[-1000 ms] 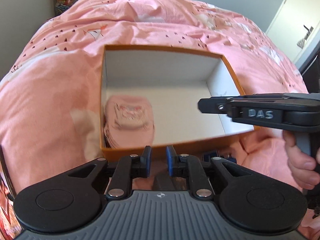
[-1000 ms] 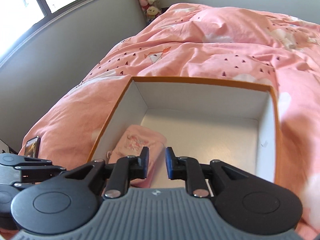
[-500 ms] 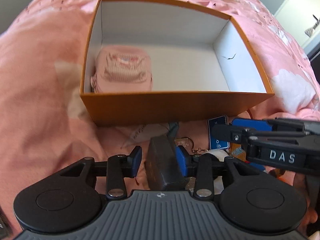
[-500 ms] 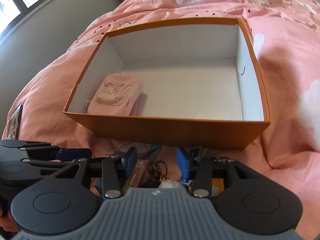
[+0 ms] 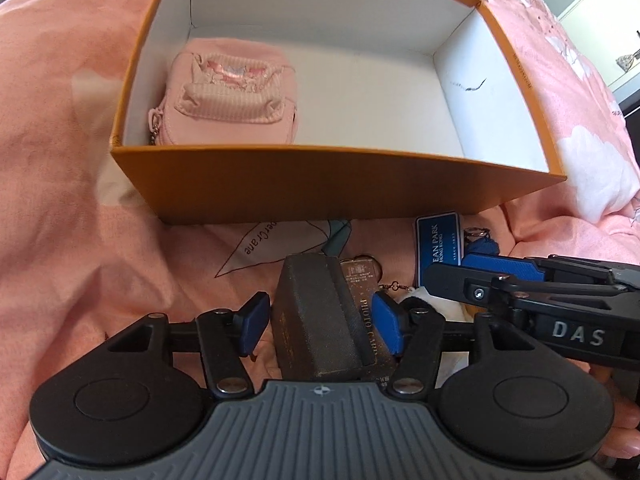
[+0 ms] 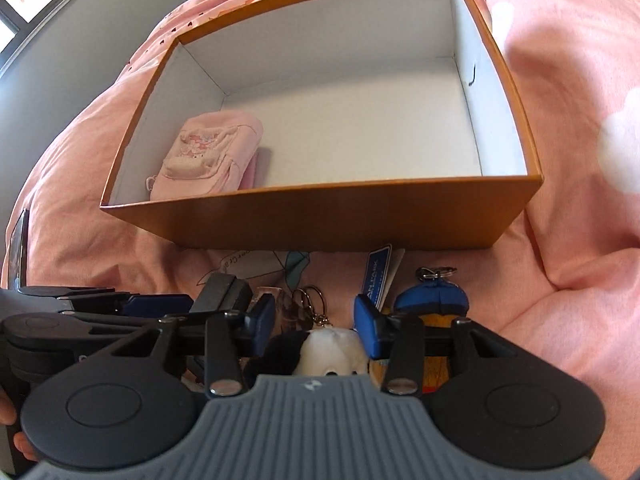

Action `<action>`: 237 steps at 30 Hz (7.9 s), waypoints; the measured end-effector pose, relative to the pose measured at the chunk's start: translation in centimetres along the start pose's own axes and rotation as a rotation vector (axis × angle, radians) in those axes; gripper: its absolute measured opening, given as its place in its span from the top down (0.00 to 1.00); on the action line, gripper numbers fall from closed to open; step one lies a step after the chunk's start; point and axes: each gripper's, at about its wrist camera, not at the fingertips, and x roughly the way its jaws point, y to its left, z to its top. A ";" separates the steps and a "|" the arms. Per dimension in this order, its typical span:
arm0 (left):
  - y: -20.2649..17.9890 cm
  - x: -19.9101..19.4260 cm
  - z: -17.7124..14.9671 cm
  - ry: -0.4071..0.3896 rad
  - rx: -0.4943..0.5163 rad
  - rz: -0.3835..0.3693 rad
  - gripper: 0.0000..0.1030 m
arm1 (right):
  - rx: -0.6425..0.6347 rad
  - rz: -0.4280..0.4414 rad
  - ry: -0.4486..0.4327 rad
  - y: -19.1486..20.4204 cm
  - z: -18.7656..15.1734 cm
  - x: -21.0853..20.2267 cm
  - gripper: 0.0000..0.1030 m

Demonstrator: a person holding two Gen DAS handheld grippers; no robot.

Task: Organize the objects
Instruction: 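Withdraw both tools from the box back to the item pile, then grasp the dark wallet with the left tool while the right tool grasps the brown tube, then lower the wallet and brown tube into the box with both tools, then open the left tool to release the dark wallet in the box, then grasp the white plush with the left tool while the right tool grasps the brown bear plush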

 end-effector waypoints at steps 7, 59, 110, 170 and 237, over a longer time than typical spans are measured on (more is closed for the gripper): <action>0.8 -0.3 0.0 0.015 -0.011 -0.010 0.58 | 0.014 0.089 0.058 0.5 1.1 0.6 0.57; 0.0 -5.4 -1.0 -0.152 0.067 0.032 0.62 | -0.021 0.126 0.235 2.4 2.9 0.5 0.77; 0.8 -4.2 14.7 -0.485 0.264 0.208 0.65 | 0.061 0.235 -0.004 0.0 21.2 10.9 0.75; -3.8 2.2 13.1 -0.413 0.621 0.553 0.64 | 0.052 0.196 -0.014 0.0 21.0 8.0 0.96; -1.7 -7.4 3.2 -0.338 0.213 -0.023 0.88 | -0.089 0.143 -0.159 1.3 10.9 -1.4 0.74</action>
